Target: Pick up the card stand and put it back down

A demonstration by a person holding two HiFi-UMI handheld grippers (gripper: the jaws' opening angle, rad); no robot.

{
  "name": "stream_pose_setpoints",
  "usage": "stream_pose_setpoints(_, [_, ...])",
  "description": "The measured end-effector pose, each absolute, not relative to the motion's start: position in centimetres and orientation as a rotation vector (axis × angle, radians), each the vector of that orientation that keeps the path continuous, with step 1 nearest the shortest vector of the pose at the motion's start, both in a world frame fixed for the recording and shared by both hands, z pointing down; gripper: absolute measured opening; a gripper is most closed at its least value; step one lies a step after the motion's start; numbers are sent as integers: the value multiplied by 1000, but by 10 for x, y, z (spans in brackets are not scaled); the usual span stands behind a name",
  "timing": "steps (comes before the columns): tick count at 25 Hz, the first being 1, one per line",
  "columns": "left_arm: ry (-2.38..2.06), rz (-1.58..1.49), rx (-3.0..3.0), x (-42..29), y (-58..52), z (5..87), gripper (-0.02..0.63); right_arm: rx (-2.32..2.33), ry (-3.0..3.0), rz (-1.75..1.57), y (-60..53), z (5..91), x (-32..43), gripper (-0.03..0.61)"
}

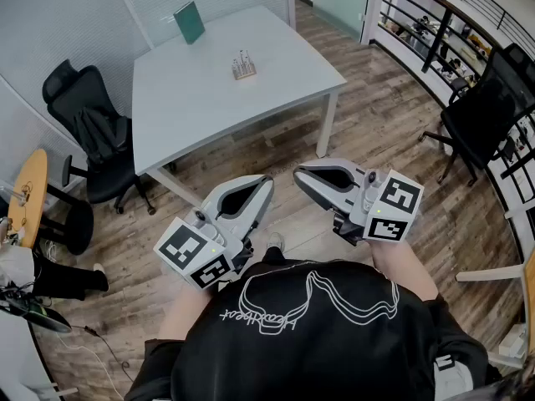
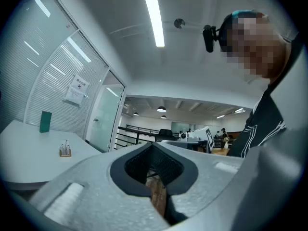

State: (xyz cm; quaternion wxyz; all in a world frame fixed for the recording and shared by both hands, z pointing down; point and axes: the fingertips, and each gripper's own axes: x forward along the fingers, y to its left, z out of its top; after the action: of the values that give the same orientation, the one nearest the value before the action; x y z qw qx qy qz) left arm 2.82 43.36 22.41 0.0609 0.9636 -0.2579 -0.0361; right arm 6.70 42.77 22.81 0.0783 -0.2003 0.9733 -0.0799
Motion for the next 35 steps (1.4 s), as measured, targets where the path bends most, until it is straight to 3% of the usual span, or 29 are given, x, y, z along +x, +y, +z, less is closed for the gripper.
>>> stream_pose_setpoints(19, [-820,-105,2849,22,406,250,12,-696,2943,-248,400,257,77,8])
stream_pose_setpoints(35, [-840,-1,2763,-3,190,275,12,-731,2925,-388,180,273,54,9])
